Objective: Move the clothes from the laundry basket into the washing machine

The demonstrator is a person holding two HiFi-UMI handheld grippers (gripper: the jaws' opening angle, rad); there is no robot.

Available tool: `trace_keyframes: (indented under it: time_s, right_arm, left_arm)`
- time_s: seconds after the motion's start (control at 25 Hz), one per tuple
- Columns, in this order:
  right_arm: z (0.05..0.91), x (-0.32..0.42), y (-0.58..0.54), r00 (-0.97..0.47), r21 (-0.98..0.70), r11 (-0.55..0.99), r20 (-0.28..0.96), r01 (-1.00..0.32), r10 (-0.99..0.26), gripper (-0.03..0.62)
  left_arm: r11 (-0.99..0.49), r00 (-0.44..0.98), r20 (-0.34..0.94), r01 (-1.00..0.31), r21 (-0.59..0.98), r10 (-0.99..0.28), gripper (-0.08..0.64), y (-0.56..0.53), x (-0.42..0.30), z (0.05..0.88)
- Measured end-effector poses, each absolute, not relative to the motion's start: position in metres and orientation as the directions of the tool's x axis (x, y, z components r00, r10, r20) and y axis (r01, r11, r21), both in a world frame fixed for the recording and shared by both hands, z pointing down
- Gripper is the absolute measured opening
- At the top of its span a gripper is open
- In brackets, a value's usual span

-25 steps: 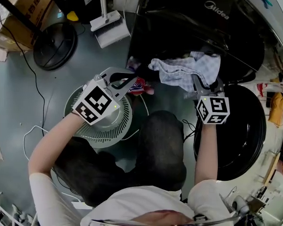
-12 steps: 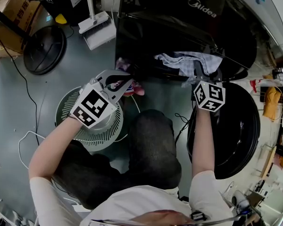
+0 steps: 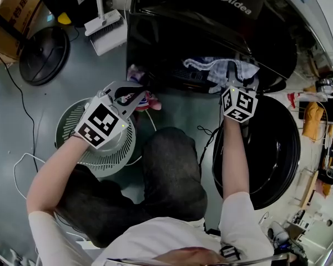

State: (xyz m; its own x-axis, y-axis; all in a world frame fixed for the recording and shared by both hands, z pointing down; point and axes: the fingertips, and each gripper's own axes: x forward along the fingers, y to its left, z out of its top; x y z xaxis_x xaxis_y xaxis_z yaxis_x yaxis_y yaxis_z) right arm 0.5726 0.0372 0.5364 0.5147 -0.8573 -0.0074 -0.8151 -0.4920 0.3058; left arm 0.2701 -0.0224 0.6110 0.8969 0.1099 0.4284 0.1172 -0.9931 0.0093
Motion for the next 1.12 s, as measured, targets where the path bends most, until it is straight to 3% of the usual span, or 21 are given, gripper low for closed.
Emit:
trace_keyframes:
  time_s: [0.52, 1.12]
  right_arm:
    - [0.537, 0.582, 0.015, 0.527, 0.508, -0.49, -0.081, -0.709, -0.846, 0.225]
    - [0.533, 0.602, 0.001, 0.549, 0.586, -0.525, -0.156, -0.618, -0.821, 0.235]
  left_arm:
    - [-0.992, 0.888, 0.443, 0.103, 0.069, 0.123, 0.005, -0.008, 0.276, 0.625]
    - [-0.994, 0.909, 0.403, 0.087, 0.071, 0.109, 0.006, -0.014, 0.296, 0.617]
